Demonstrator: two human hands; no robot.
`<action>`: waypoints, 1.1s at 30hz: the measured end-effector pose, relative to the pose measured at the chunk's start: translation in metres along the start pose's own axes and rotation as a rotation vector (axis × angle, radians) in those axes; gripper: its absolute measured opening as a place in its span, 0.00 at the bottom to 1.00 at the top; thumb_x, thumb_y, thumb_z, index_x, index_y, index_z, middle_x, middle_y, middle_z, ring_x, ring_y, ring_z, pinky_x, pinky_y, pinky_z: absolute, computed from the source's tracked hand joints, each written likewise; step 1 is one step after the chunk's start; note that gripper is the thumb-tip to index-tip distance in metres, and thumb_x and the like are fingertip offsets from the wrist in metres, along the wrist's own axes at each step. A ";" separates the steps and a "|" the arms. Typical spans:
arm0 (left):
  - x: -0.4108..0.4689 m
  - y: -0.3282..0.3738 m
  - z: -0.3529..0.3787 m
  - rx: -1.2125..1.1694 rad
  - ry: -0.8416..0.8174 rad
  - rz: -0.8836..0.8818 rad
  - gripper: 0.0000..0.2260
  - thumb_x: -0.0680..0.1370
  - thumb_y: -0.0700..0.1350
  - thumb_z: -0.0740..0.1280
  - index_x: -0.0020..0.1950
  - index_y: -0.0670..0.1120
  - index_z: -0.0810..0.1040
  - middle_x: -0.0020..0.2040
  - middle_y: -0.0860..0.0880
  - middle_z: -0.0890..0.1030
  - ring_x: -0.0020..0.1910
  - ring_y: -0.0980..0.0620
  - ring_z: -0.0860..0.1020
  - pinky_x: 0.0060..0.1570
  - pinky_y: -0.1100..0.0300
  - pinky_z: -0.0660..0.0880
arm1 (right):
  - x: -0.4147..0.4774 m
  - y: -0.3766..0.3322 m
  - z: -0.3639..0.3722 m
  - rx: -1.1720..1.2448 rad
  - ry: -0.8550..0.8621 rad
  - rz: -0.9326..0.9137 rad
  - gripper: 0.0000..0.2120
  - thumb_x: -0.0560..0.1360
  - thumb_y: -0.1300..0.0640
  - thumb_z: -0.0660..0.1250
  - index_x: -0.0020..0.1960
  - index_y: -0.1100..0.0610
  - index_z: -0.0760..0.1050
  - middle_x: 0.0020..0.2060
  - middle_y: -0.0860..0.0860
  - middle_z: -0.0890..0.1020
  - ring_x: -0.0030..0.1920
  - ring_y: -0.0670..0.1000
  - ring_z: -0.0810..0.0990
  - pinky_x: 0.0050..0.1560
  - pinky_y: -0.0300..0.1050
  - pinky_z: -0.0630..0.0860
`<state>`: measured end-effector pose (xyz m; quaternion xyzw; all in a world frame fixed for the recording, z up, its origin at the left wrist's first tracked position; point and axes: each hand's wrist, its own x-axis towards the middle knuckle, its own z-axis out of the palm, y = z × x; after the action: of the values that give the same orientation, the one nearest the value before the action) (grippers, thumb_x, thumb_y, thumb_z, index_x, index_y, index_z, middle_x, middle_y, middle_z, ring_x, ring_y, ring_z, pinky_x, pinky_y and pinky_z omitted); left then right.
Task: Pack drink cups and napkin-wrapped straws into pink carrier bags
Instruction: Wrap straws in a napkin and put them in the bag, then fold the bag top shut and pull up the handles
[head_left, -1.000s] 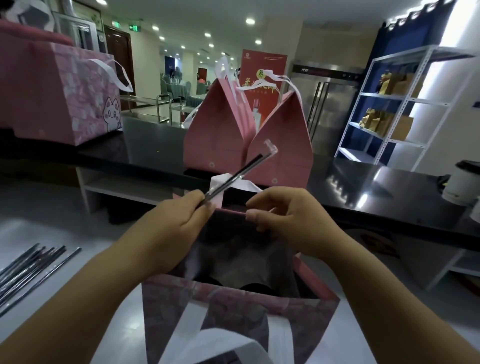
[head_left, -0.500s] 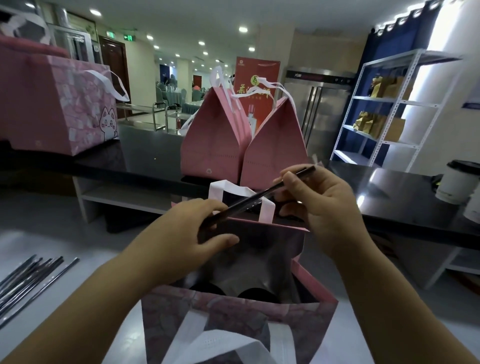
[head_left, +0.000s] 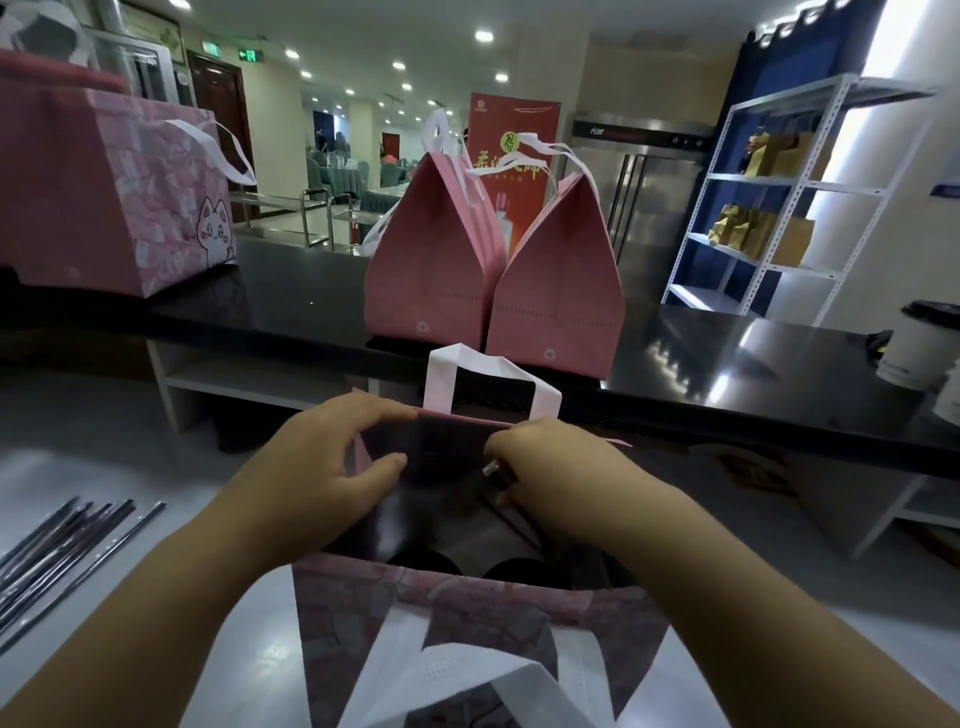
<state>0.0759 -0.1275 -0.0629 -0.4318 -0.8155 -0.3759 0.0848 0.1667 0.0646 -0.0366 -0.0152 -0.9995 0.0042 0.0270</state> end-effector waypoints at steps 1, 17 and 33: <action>-0.001 0.000 -0.001 0.003 0.022 0.006 0.15 0.70 0.52 0.62 0.56 0.61 0.74 0.51 0.62 0.77 0.52 0.64 0.74 0.49 0.70 0.70 | 0.001 -0.002 0.001 -0.003 -0.009 0.013 0.10 0.73 0.57 0.69 0.54 0.56 0.75 0.52 0.54 0.79 0.50 0.57 0.78 0.48 0.50 0.77; -0.040 0.015 0.001 -0.208 0.271 -0.165 0.12 0.70 0.57 0.63 0.51 0.55 0.76 0.46 0.60 0.77 0.46 0.59 0.77 0.38 0.66 0.71 | -0.064 0.017 -0.008 0.464 0.472 0.051 0.08 0.73 0.49 0.71 0.50 0.51 0.80 0.40 0.42 0.82 0.41 0.41 0.80 0.45 0.40 0.79; -0.075 0.022 0.017 -0.343 0.129 -0.507 0.50 0.50 0.69 0.72 0.69 0.53 0.64 0.59 0.55 0.70 0.56 0.52 0.71 0.41 0.67 0.70 | -0.118 0.027 0.028 0.825 0.137 0.315 0.33 0.58 0.30 0.63 0.58 0.44 0.69 0.52 0.42 0.76 0.49 0.42 0.76 0.44 0.34 0.73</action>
<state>0.1423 -0.1564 -0.0975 -0.1977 -0.8148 -0.5439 -0.0341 0.2841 0.0876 -0.0714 -0.1555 -0.8956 0.4056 0.0958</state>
